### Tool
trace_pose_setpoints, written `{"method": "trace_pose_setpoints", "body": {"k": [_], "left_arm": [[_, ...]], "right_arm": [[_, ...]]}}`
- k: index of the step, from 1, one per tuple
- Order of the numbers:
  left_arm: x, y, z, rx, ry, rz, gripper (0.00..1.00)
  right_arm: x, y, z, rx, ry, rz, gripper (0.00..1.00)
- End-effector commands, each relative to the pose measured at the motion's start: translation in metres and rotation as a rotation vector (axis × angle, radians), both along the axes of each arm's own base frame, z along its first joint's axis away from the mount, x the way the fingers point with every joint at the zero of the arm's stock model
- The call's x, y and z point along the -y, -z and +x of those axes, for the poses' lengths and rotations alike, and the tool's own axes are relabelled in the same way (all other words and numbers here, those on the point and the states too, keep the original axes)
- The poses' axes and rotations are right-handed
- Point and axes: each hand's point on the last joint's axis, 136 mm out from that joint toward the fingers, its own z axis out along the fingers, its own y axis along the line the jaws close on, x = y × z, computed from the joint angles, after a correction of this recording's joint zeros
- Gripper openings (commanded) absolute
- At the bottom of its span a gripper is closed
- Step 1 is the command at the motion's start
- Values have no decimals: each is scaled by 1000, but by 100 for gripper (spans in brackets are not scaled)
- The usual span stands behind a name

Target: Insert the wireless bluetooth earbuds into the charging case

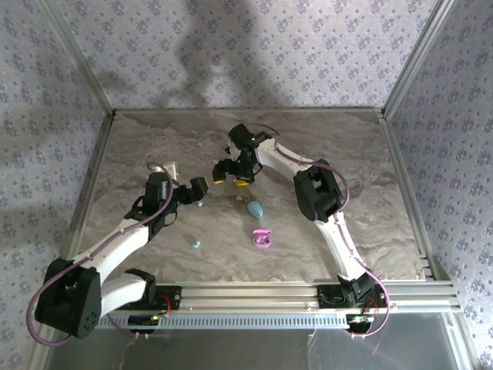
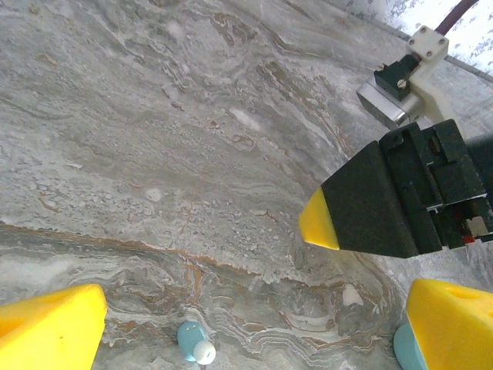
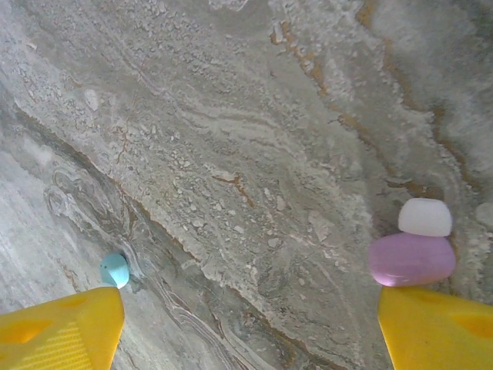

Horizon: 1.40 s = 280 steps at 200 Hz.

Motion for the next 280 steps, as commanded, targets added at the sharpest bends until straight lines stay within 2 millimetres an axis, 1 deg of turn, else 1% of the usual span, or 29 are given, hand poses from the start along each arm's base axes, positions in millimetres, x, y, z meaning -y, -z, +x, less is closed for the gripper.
{"method": "trace_pose_setpoints", "body": {"k": [1,22,41,61,74,90,102,132,157,164,171,193,205,231,252,280], "left_arm": [[-8,-9,0,47,-35,15,100],[-15,-8,1,43,-65,-16,100],[-18,-3,4,20,-70,-72,100],[-20,4,7,-8,-75,-120,100],[-21,8,8,-21,-80,-140,100],[-21,10,9,-28,-80,-151,100],[-21,11,9,-30,-81,-153,100],[-21,12,10,-35,-78,-156,100],[-20,13,10,-35,-76,-155,100],[-20,13,9,-35,-75,-155,100],[-21,13,10,-34,-75,-154,100],[-21,12,10,-31,-75,-154,100],[-20,12,9,-33,-73,-153,100],[-19,11,10,-33,-69,-157,100],[-19,11,10,-33,-66,-155,100],[-19,12,10,-34,-66,-157,100]], "right_arm": [[-11,-29,-6,16,-15,56,88],[-10,-43,-8,58,-33,58,88],[1,-57,-4,138,-50,15,88],[17,-67,7,210,-54,-31,87],[28,-68,19,232,-43,-55,87],[35,-62,32,228,-30,-56,87],[35,-58,40,213,-22,-34,85],[21,-47,56,199,-18,18,84],[9,-32,62,165,-21,51,81],[7,-31,64,161,-20,62,80],[4,-25,64,147,-20,69,80],[-5,-18,62,114,-32,105,77],[-6,-13,60,100,-35,107,77],[-6,-3,54,69,-45,97,76],[-2,5,49,45,-47,76,76],[0,8,40,29,-55,66,76]]}}
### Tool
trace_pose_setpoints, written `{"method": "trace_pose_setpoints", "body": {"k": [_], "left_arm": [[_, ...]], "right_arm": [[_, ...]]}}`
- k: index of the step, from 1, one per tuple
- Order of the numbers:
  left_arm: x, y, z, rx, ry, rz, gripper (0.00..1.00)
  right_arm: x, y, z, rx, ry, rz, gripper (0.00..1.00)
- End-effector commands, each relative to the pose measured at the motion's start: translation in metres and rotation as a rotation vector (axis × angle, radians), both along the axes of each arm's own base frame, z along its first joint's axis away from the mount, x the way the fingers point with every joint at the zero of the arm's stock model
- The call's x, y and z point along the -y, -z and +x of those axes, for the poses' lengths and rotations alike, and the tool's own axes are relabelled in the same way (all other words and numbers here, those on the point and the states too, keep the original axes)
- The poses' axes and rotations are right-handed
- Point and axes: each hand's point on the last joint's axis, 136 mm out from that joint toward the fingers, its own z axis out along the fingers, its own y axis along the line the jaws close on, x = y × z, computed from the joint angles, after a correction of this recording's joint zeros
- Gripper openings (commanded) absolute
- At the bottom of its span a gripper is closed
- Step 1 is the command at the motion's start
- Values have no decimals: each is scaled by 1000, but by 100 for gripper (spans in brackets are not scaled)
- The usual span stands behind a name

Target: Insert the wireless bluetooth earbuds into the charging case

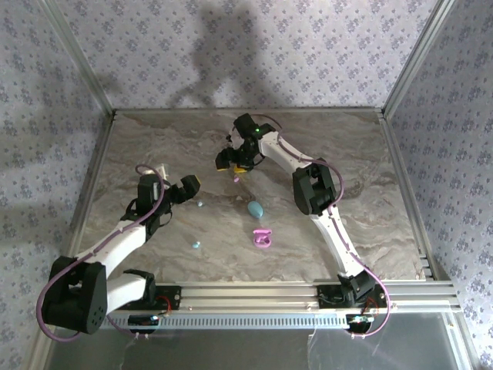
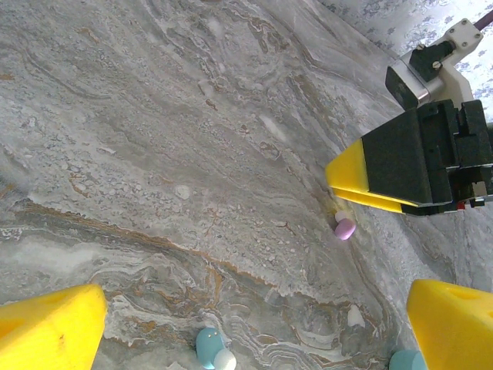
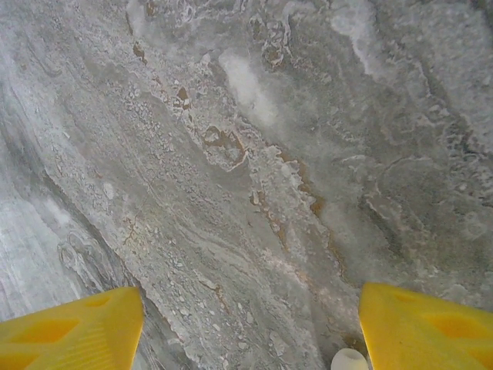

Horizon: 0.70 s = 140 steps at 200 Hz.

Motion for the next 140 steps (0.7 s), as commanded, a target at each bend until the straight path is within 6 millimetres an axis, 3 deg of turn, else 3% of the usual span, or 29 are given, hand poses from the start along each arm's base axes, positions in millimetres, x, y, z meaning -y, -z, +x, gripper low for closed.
{"method": "trace_pose_setpoints", "body": {"k": [1,140], "left_arm": [[3,-4,3,17,10,-22,100],[3,-5,2,22,12,-21,100]], "right_arm": [[0,8,-16,-57,-22,-11,76],[6,-3,-44,-57,-44,-50,75]]}}
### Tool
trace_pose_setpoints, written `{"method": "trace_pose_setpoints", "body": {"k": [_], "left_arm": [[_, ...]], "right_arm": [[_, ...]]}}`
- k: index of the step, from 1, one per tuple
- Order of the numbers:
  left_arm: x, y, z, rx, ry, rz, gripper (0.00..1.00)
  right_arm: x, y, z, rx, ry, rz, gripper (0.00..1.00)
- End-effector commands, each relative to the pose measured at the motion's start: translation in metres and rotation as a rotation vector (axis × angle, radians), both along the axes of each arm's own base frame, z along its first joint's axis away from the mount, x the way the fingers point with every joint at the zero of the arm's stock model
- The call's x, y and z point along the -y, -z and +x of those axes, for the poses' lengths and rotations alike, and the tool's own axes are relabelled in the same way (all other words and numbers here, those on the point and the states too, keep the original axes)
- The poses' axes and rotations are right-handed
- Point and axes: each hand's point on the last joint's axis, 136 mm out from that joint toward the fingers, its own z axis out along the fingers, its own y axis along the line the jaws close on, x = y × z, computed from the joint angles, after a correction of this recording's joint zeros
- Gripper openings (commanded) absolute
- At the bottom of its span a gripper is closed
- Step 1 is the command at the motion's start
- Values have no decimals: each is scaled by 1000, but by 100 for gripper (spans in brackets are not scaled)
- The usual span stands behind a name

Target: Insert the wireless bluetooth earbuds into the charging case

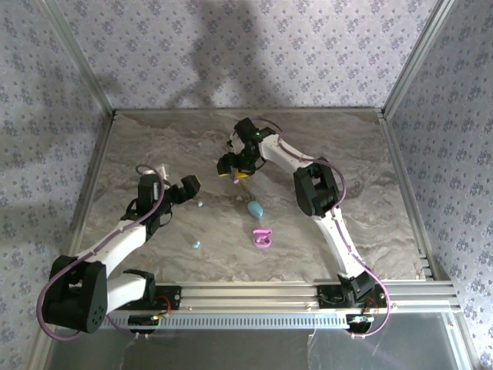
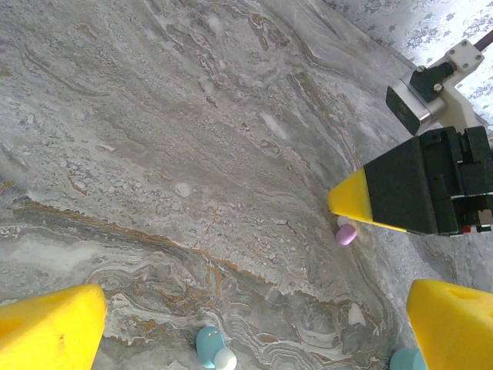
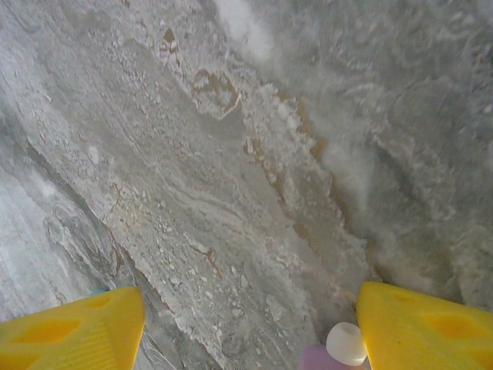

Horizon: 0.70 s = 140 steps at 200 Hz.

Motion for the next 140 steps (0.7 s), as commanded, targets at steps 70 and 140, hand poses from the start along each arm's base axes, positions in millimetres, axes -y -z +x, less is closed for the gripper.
{"method": "trace_pose_setpoints", "body": {"k": [70,140], "left_arm": [[2,-7,2,29,7,-18,100],[2,-8,2,29,8,-19,100]], "right_arm": [[7,-10,-36,-42,-22,-47,75],[17,-14,-44,-20,-9,-91,74]]}}
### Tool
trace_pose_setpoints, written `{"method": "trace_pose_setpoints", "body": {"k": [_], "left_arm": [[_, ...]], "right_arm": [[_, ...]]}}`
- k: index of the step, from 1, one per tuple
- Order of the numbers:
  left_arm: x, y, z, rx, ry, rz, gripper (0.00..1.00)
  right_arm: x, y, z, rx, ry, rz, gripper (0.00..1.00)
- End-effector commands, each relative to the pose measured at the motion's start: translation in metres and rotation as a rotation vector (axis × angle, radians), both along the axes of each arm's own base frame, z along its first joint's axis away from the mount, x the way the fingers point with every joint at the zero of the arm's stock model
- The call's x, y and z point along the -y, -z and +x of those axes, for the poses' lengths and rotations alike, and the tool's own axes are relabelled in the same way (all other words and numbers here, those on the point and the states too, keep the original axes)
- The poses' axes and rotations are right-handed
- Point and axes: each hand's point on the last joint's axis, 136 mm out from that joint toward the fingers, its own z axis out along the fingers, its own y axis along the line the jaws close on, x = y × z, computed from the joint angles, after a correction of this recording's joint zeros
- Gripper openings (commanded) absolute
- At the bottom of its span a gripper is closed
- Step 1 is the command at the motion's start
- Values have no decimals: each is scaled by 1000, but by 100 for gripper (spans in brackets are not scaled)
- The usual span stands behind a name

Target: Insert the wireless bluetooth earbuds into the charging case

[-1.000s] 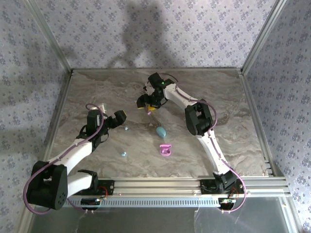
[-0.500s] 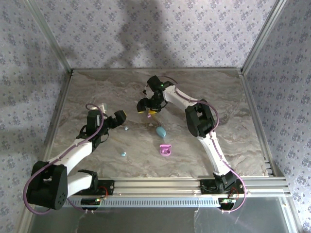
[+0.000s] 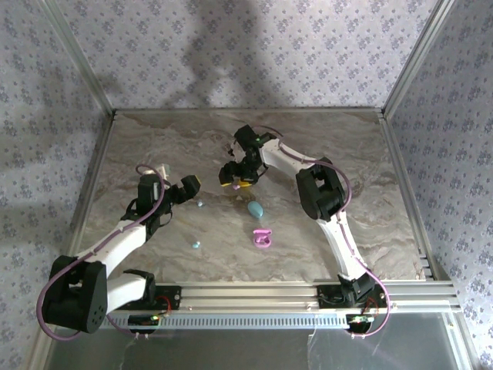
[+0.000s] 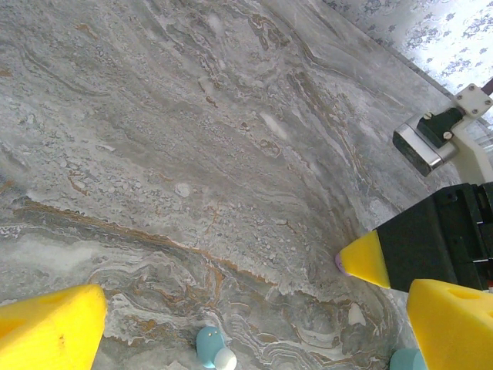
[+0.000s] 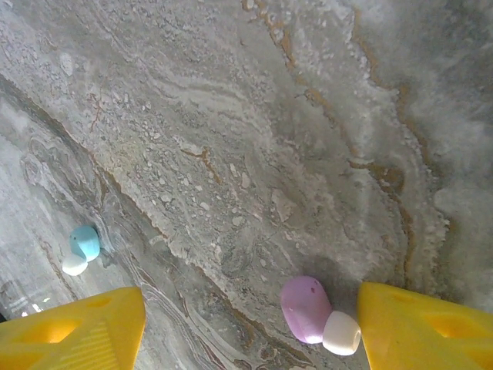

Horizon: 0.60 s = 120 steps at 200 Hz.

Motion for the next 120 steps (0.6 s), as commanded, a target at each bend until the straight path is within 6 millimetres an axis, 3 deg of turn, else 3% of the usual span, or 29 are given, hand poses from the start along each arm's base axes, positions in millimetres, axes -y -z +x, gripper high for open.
{"method": "trace_pose_setpoints", "body": {"k": [1,56,120], "left_arm": [[2,-7,2,28,8,-19,100],[2,-4,3,16,5,-37,100],[-8,12,9,-44,-24,-195,100]], "right_arm": [[6,-17,-4,34,11,-43,74],[28,-44,13,214,64,-216,73],[21,-40,0,295,-12,-465,51]]}}
